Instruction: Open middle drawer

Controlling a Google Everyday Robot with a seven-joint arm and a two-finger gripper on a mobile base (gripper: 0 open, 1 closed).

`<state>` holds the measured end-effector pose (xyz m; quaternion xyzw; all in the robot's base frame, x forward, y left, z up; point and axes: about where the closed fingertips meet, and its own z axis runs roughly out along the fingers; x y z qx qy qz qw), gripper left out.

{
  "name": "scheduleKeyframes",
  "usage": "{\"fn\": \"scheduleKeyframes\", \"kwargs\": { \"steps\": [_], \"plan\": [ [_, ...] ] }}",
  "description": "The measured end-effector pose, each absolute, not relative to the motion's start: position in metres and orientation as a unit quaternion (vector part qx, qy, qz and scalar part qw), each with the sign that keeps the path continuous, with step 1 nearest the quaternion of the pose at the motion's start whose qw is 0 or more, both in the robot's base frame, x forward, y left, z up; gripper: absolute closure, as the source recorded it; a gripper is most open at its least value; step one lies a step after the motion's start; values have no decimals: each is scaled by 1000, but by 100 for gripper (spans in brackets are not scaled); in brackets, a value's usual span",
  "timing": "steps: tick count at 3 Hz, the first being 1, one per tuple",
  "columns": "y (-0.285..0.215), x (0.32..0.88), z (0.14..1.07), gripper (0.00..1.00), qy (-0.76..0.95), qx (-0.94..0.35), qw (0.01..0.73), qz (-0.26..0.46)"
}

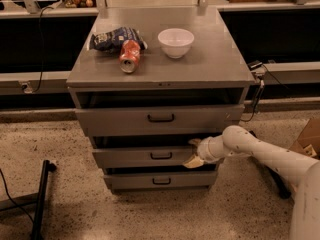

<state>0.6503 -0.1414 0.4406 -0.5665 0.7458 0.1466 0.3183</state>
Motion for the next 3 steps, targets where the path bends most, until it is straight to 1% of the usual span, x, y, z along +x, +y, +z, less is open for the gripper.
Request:
{"fn": "scheduleKeyframes", "kwargs": {
  "steps": [1,2,3],
  "plan": [
    [-139,633,440,56,738,-579,314,148],
    [-137,617,437,72,733,-582,314,160],
    [-137,617,438,62,733,-582,314,160]
  ]
}}
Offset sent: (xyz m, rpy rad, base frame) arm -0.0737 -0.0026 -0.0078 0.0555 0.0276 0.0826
